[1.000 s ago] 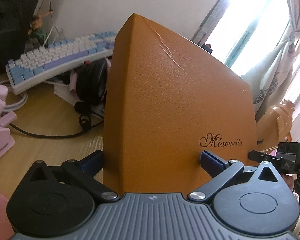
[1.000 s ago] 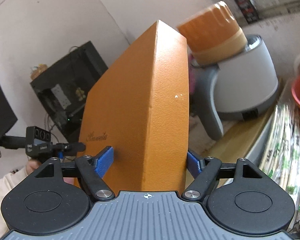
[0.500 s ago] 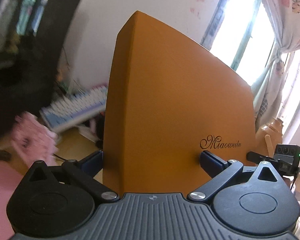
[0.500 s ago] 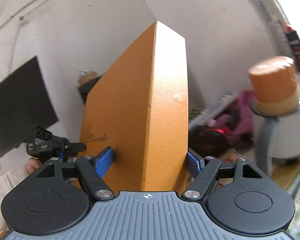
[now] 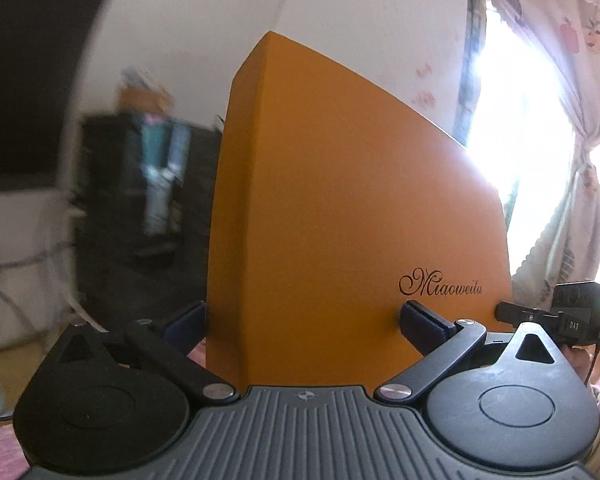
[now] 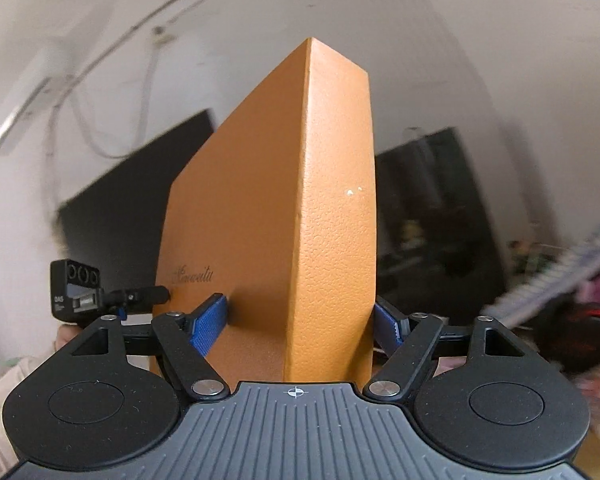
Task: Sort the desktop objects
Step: 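Carry the orange box away from the shelf with both tools, then turn and carry the orange box toward the desk with both tools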
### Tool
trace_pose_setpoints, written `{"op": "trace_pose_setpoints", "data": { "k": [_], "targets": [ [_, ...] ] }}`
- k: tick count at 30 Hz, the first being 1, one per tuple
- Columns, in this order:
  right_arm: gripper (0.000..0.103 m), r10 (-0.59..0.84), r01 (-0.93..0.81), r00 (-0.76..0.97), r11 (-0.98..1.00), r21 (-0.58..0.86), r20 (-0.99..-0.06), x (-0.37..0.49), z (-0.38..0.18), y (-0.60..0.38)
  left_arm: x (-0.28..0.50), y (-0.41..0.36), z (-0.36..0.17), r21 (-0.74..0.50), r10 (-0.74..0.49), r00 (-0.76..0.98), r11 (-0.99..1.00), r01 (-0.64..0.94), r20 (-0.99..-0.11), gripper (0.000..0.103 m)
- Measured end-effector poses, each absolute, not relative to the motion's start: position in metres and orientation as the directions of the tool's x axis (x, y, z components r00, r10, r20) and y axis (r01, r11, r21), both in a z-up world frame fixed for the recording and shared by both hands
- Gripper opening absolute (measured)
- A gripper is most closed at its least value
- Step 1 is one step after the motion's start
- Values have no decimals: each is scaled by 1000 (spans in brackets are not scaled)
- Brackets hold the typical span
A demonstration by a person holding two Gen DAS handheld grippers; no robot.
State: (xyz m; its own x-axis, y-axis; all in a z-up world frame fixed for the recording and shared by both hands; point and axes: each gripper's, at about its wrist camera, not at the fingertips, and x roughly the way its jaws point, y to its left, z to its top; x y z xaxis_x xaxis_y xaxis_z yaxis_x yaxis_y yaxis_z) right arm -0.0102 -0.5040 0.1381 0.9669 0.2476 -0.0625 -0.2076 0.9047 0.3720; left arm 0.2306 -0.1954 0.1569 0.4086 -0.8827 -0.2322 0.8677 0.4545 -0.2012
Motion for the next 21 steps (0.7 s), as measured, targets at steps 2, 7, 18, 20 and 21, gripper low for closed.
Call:
{"op": "trace_pose_setpoints", "data": {
  "k": [2, 7, 18, 20, 21],
  "targets": [
    [78, 304, -265, 951, 893, 365, -53, -2, 144, -488, 210, -166, 166, -183, -859, 464, 503, 845, -217, 103],
    [78, 441, -404, 897, 847, 345, -32, 18, 159, -447, 153, -93, 176, -153, -777, 600, 627, 764, -189, 103],
    [78, 703, -639, 709, 677, 366, -63, 52, 170, -298, 59, 32, 168, -188, -540, 813, 841, 508, -216, 103],
    [78, 736, -660, 672, 645, 386, -80, 59, 162, -273, 47, 50, 162, -198, -496, 837, 866, 459, -232, 103],
    [78, 750, -666, 656, 631, 397, -90, 62, 158, -261, 42, 58, 159, -205, -479, 844, 875, 438, -242, 103]
  ]
}}
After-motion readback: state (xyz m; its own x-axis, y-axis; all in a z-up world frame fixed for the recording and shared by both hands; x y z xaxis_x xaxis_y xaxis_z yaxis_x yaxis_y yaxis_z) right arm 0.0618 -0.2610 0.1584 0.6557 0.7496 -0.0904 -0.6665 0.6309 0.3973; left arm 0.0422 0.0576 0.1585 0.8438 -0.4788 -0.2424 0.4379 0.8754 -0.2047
